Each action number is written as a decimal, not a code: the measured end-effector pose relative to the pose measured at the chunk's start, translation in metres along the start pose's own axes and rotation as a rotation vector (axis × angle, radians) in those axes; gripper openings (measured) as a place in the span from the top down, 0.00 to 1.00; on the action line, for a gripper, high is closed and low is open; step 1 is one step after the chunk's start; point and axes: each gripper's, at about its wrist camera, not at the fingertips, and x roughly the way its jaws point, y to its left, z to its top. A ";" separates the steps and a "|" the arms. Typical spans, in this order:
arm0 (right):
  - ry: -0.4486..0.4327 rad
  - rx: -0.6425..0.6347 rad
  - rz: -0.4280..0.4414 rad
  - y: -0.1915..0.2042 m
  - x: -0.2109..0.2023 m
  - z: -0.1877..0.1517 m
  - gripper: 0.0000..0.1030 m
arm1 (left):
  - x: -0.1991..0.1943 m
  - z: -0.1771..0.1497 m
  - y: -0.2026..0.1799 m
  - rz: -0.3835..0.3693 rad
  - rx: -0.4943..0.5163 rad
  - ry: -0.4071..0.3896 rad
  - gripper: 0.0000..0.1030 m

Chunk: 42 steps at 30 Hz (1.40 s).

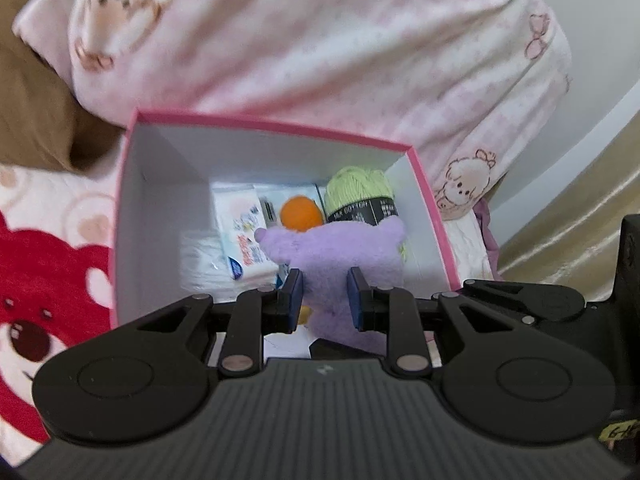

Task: Organize objects
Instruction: 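Lift the plush toy with the left gripper and lower it into the box, then open the left gripper, release the plush toy and withdraw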

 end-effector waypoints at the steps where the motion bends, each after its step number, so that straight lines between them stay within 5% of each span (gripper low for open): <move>1: 0.016 0.001 0.001 -0.004 0.003 0.000 0.46 | 0.007 0.000 0.002 -0.010 -0.012 0.016 0.78; 18: 0.168 0.067 0.038 -0.059 0.067 -0.002 0.46 | 0.077 -0.009 0.018 -0.003 -0.085 0.142 0.79; 27: 0.198 0.038 0.058 -0.051 0.071 0.001 0.46 | 0.072 -0.015 0.022 0.039 -0.109 0.132 0.78; 34: 0.245 0.038 0.060 -0.054 0.076 0.011 0.46 | 0.062 -0.011 0.026 -0.068 -0.128 0.052 0.79; 42: 0.151 -0.061 -0.026 -0.045 0.068 0.000 0.34 | 0.077 -0.017 0.014 -0.017 -0.081 0.028 0.82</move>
